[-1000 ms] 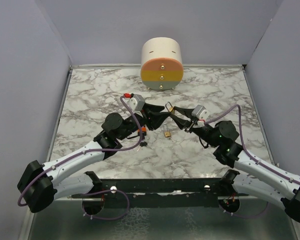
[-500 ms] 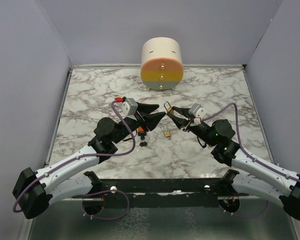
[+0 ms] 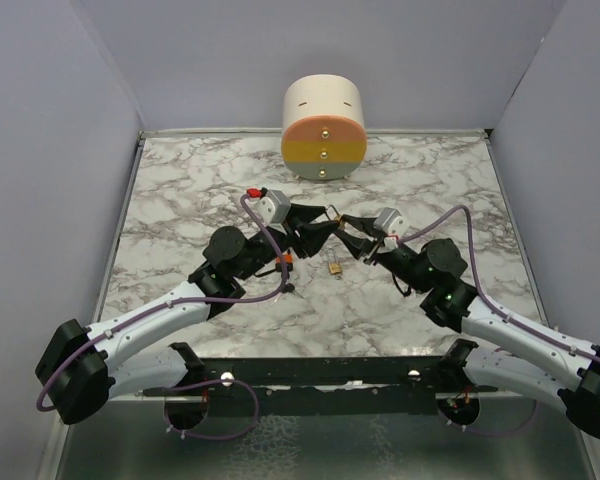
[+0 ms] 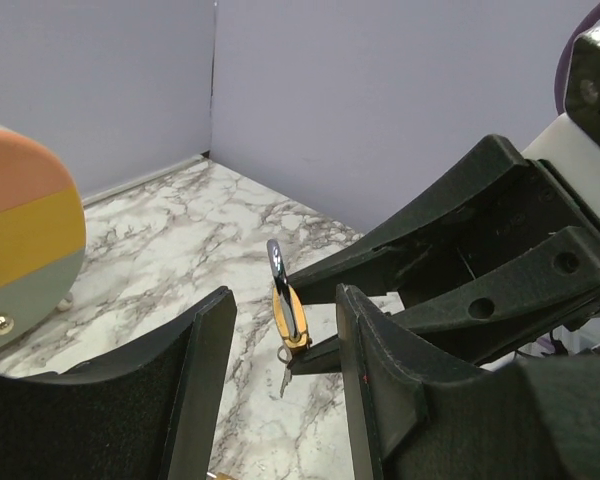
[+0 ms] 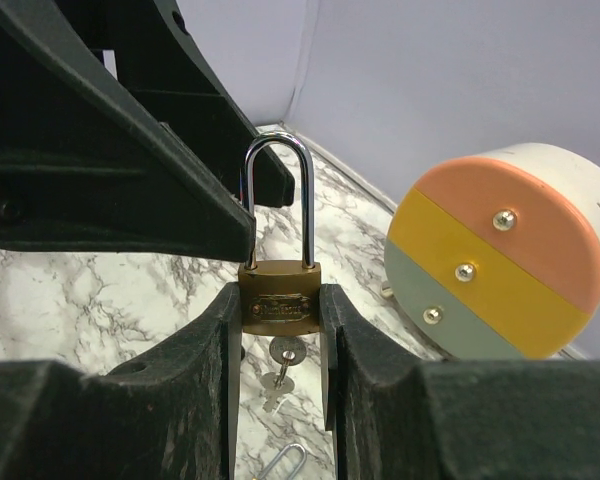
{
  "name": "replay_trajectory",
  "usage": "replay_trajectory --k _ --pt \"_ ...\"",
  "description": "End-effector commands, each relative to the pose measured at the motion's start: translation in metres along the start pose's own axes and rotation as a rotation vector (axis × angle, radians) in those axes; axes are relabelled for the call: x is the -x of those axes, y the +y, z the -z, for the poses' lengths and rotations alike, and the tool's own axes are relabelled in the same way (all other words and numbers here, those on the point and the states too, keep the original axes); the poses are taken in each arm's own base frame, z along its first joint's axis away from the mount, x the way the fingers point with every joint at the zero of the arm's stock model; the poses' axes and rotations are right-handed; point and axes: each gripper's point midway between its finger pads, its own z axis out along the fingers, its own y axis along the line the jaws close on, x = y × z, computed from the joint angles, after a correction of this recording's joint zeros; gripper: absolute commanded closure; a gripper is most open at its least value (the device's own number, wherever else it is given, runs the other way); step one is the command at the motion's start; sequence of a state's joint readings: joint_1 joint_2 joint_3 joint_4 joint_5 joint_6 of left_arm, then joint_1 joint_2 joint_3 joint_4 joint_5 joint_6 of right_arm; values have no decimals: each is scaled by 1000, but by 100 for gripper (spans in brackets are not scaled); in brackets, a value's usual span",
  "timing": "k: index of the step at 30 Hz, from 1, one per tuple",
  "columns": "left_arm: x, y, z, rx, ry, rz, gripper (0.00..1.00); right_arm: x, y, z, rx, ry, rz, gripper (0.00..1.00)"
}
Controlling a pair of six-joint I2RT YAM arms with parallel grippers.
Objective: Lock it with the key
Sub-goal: Lock the lock.
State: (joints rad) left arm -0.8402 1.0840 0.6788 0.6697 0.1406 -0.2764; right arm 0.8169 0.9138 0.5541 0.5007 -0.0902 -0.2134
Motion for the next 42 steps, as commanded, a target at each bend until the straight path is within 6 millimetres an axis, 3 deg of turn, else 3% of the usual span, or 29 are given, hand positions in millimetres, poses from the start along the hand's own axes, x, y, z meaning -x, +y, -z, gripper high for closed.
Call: replay_trajectory --k 1,8,12,20,22,32,42 --pt "27 -7 -3 -19 -81 -21 52 3 -2 -2 -19 -19 -5 99" --pt "24 -5 -5 -13 -78 -17 60 4 0 -3 -16 -24 -9 99" --pt "20 -6 -9 -22 -66 -7 77 5 0 -2 -16 -27 -10 99" --pt "17 -9 -15 -46 -52 -17 91 3 3 -1 -6 -20 -12 99" --pt "18 -7 -15 -38 -55 -29 99 1 4 0 -3 -20 -14 99" --pt "37 -4 -2 -4 -135 -61 100 -9 5 1 -6 10 -24 98" --pt "61 21 3 139 -165 -191 100 -28 8 12 -16 69 -56 52"
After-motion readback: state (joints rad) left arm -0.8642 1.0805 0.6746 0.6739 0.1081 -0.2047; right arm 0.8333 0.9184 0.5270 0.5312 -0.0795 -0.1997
